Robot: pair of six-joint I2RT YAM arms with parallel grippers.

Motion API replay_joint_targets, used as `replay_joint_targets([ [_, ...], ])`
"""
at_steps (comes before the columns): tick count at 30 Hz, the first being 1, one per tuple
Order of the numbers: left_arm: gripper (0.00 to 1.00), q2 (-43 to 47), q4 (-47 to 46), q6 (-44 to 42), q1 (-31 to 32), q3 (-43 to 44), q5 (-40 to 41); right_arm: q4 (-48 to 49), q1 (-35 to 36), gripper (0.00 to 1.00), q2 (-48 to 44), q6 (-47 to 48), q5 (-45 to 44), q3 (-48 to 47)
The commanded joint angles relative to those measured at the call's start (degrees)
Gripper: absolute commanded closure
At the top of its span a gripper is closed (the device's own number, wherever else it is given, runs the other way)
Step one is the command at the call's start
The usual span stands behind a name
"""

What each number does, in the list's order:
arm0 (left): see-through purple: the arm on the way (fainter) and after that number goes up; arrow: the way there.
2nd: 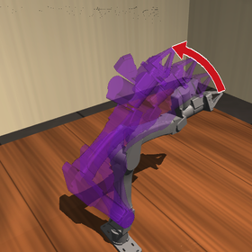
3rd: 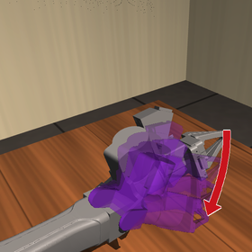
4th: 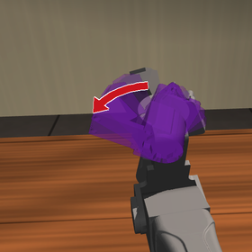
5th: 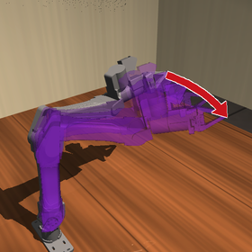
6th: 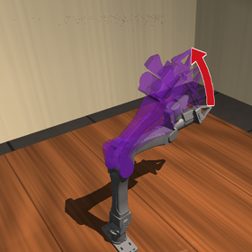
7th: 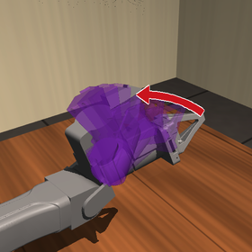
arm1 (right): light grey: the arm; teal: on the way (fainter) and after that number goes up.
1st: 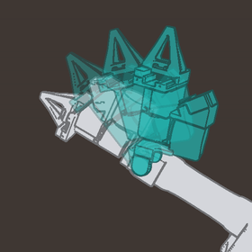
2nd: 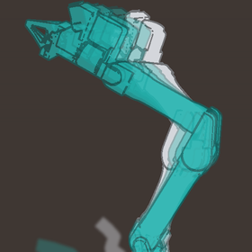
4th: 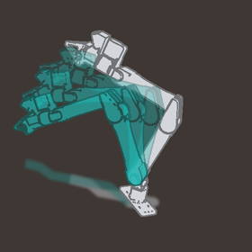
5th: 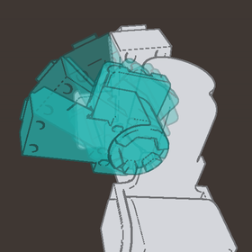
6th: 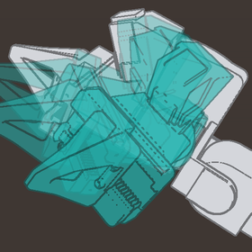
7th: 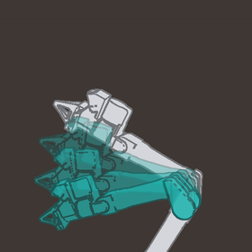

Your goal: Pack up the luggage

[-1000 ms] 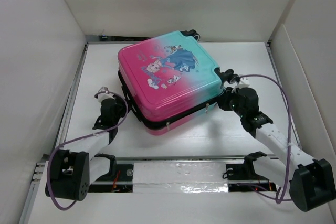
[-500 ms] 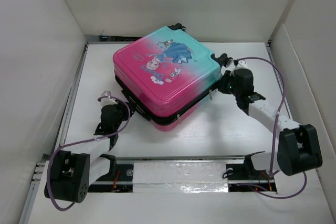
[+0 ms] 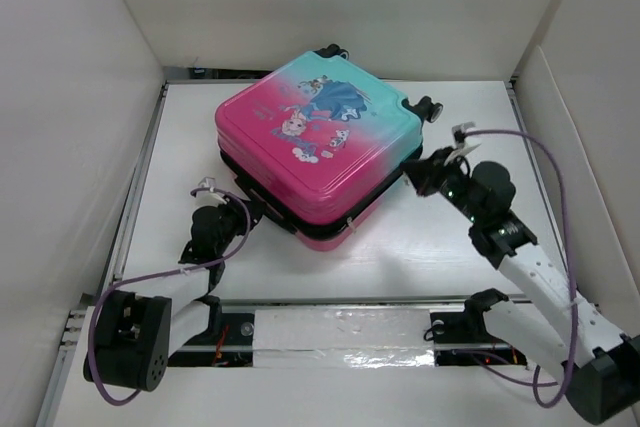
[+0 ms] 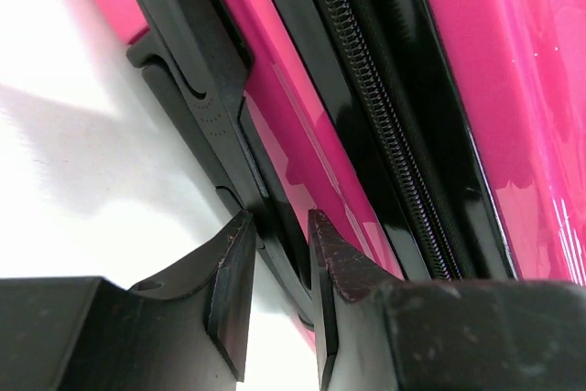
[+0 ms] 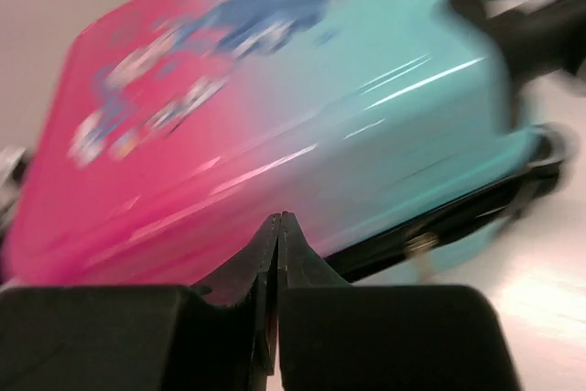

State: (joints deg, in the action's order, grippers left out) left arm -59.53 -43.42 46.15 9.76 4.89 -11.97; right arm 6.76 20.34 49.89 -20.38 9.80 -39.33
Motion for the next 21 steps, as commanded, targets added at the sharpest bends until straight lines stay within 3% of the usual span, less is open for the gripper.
replay_joint_targets([
  [1, 1.0, -2.0, -6.4, -1.0, 5.0, 0.5, -11.2, -6.5, 9.0, 1.0, -3.9, 2.6, 4.2, 5.6],
  [2, 1.0, -2.8, -6.5, -1.0, 10.0, 1.3, -9.4, -8.7, 10.8, 1.0, -5.1, 3.1, 3.1, 6.0],
  [5, 1.0, -3.9, -3.3, -2.0, 16.6, 5.7, -0.7, -12.8, 16.0, 0.95, -8.9, 3.6, -1.7, 6.9],
  [8, 1.0, -4.6, -3.4, -1.6, 18.3, 7.4, 1.9, -13.8, 17.7, 0.76, -10.9, 3.7, -4.1, 9.1],
  [9, 1.0, -5.7, -4.1, -1.1, 18.8, 7.3, 1.7, -13.5, 17.7, 0.62, -11.1, 3.2, -4.3, 10.0],
  [11, 1.0, -7.0, -6.9, 0.2, 18.8, 6.5, 1.0, -13.4, 17.7, 0.54, -11.7, 2.7, -6.9, 12.2],
  [16, 1.0, -11.6, -9.8, 1.8, 24.2, 5.9, 2.4, -12.6, 17.0, 0.54, -12.9, -0.1, -11.4, 14.4],
  [21, 1.0, -12.5, -11.3, 2.2, 24.9, 5.9, 2.4, -6.9, 15.3, 0.6, -11.2, -0.2, -5.5, 18.3],
])
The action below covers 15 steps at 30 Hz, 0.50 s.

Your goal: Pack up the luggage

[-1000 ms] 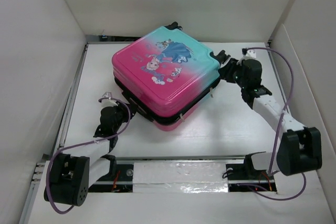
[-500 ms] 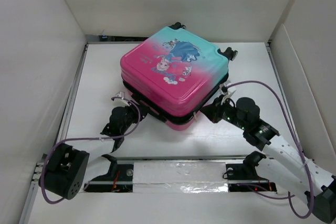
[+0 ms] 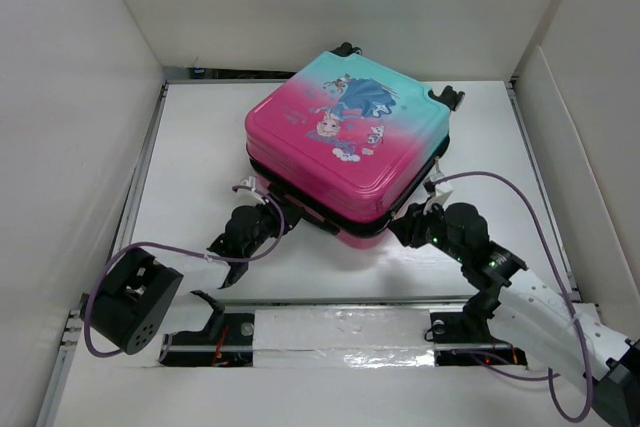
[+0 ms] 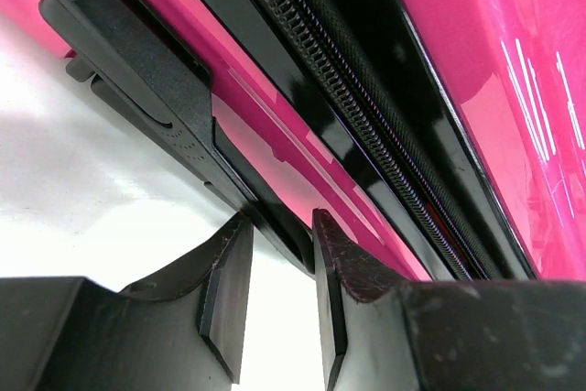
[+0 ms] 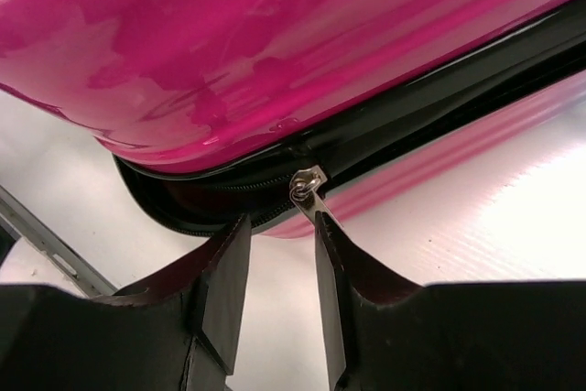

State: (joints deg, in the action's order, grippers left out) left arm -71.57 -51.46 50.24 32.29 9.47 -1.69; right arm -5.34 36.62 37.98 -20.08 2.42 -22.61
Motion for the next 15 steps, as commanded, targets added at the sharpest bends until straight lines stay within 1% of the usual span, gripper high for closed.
replay_joint_targets([
  [1, 1.0, -0.3, -2.9, -2.2, 2.3, 1.8, -7.7, 7.3, -1.0, 0.6, 1.4, -0.4, 2.3, 1.6],
  [4, 1.0, 1.2, -1.4, -2.7, 2.3, 1.9, -6.8, 6.8, -2.2, 0.54, 4.2, 0.4, 2.2, 1.0],
  [6, 1.0, 2.2, -0.4, -3.0, 2.3, 1.9, -6.3, 6.8, -2.2, 0.53, 5.2, 0.3, 2.0, 0.8],
  [8, 1.0, 2.7, 0.2, -3.4, 2.3, 2.0, -6.0, 8.4, -2.7, 0.53, 6.0, 0.1, 2.1, 1.5],
  [10, 1.0, 2.7, 0.2, -3.6, 2.3, 2.0, -6.1, 11.5, -3.2, 0.56, 6.8, 0.0, 2.0, 2.7],
  [11, 1.0, 2.6, 0.0, -3.6, 2.3, 2.0, -6.2, 12.0, -3.2, 0.61, 6.9, -0.1, 2.0, 2.9],
  [12, 1.0, 2.2, -0.1, -3.7, 2.3, 2.0, -6.3, 11.8, -3.2, 0.7, 7.2, -0.4, 1.6, 2.8],
  [13, 1.0, 2.1, -0.2, -3.6, 2.3, 2.1, -6.4, 9.9, -3.2, 0.74, 7.2, -0.3, 1.2, 2.7],
  [15, 1.0, 1.5, -0.8, -3.6, 2.3, 2.0, -6.6, 9.6, -3.2, 0.82, 6.8, -0.6, 0.8, 2.9],
])
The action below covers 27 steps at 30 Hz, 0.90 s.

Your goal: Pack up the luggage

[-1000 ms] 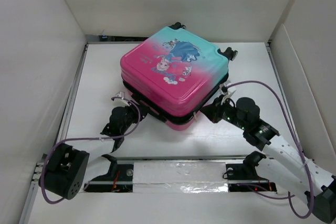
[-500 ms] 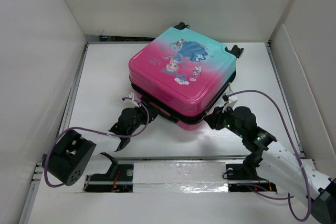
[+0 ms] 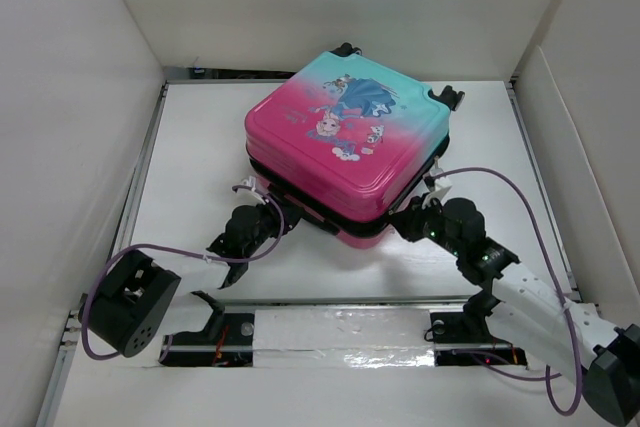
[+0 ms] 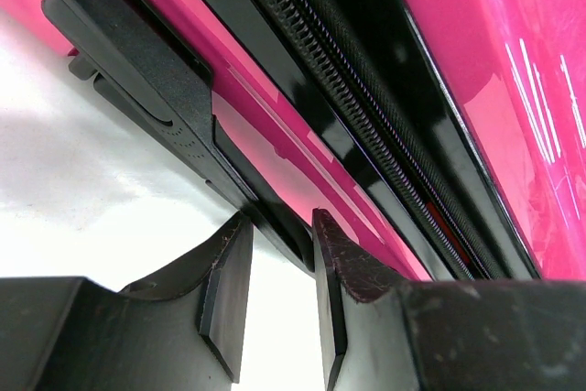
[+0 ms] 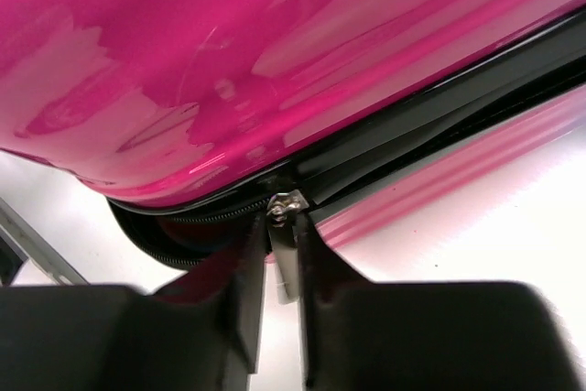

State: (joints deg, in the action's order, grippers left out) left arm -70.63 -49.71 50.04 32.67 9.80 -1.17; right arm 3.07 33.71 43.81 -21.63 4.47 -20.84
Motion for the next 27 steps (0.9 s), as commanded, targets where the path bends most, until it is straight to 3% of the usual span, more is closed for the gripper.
replay_joint_targets([
  [1, 1.0, 0.5, -2.8, -3.3, 2.0, 1.6, -7.2, 0.6, -0.3, 0.85, 0.5, 0.8, -1.6, 1.3],
  [3, 1.0, 0.0, -3.3, -3.3, 2.0, 1.7, -7.4, 0.2, -0.3, 0.92, -1.9, 0.5, -2.3, 1.9],
  [7, 1.0, -0.3, -4.0, -3.1, 2.0, 2.0, -7.6, -0.3, -0.3, 0.87, -7.2, -0.1, 0.1, 3.4],
  [8, 1.0, -0.2, -4.0, -3.1, 2.0, 2.1, -7.6, -0.5, -0.3, 0.83, -7.9, -0.3, 0.7, 3.9],
  [9, 1.0, -0.3, -4.0, -3.1, 2.0, 2.1, -7.6, -0.4, -0.3, 0.67, -9.4, -0.7, 1.9, 4.5],
  [10, 1.0, -0.5, -4.1, -3.2, 2.0, 2.4, -7.6, -0.3, -0.3, 0.59, -9.9, -0.9, 2.2, 5.7],
  [12, 1.0, -0.8, -4.1, -3.0, 2.0, 2.7, -8.0, -1.0, -0.3, 0.44, -10.5, -1.7, 2.4, 6.2],
  [13, 1.0, -0.8, -4.1, -3.1, 2.0, 2.9, -7.9, -1.1, -0.3, 0.42, -10.7, -2.0, 2.4, 6.5],
  [17, 1.0, -0.6, -3.9, -3.3, 2.0, 2.9, -7.6, -2.5, -0.3, 0.45, -11.4, -2.2, 0.3, 6.0],
  [19, 1.0, -0.5, -3.5, -3.4, 2.0, 3.0, -7.5, -2.9, -0.3, 0.6, -11.6, -2.3, -2.2, 5.7],
  [22, 1.0, -0.1, -3.2, -3.6, 2.0, 3.2, -7.4, -6.9, -0.3, 0.68, -11.7, -2.9, -6.1, 4.7],
  [27, 1.0, 0.1, -2.6, -4.0, 2.0, 3.6, -7.1, -9.6, -0.3, 0.71, -11.4, -4.7, -10.3, 3.4],
])
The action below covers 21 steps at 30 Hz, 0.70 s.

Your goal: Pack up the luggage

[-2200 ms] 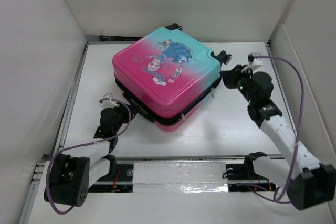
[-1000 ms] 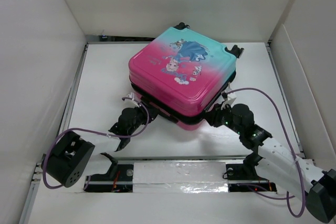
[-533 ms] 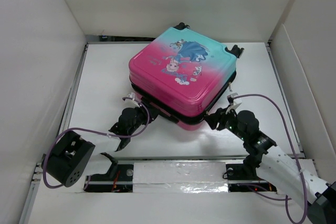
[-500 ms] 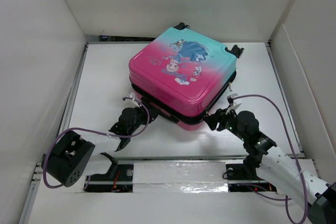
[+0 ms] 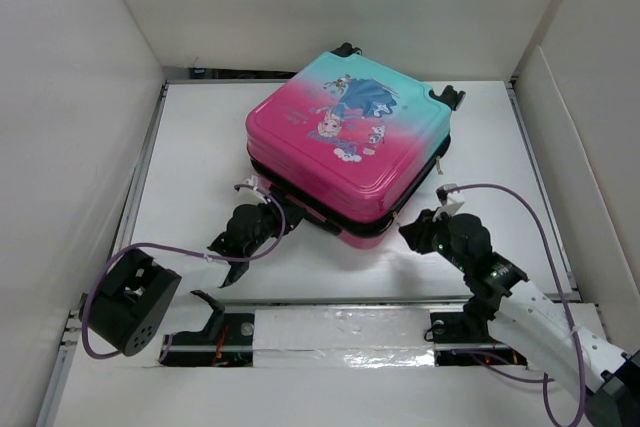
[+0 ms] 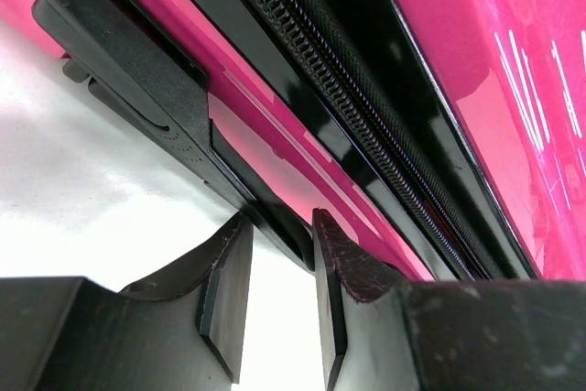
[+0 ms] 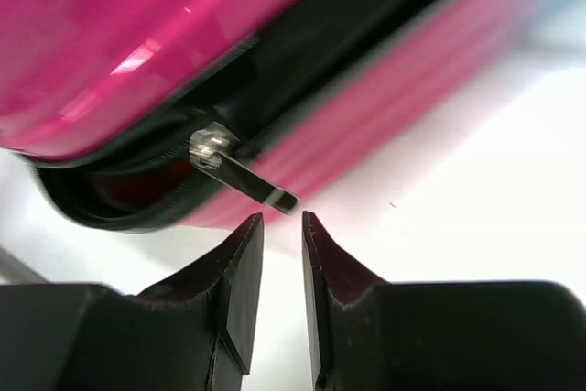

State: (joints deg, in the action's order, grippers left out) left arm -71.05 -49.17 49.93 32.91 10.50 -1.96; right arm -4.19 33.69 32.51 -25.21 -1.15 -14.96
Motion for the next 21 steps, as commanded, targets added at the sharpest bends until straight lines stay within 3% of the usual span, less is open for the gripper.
replay_joint_targets([
  [1, 1.0, 0.6, -3.0, -4.0, 1.7, 3.0, -6.2, -4.1, -0.3, 0.71, -0.1, -1.7, -5.3, -3.0],
  [6, 1.0, 0.6, -2.6, -4.4, 1.7, 3.5, -6.3, -1.9, 1.6, 0.56, 0.3, -0.3, -5.4, -3.3],
  [11, 1.0, -0.4, -3.0, -4.4, 1.7, 3.8, -6.8, 0.6, 2.7, 0.47, 6.6, 5.2, -4.9, -7.1],
  [17, 1.0, -1.2, -3.7, -4.1, 1.7, 3.7, -7.4, 3.6, 2.7, 0.49, 12.5, 7.2, -4.3, -9.2],
  [20, 1.0, -1.8, -4.1, -4.1, 1.7, 3.7, -7.6, 6.6, 2.7, 0.53, 14.2, 8.2, -5.0, -9.8],
  [21, 1.0, -2.1, -4.2, -4.1, 1.7, 3.7, -7.6, 7.0, 2.7, 0.6, 14.3, 8.4, -5.8, -9.8],
])
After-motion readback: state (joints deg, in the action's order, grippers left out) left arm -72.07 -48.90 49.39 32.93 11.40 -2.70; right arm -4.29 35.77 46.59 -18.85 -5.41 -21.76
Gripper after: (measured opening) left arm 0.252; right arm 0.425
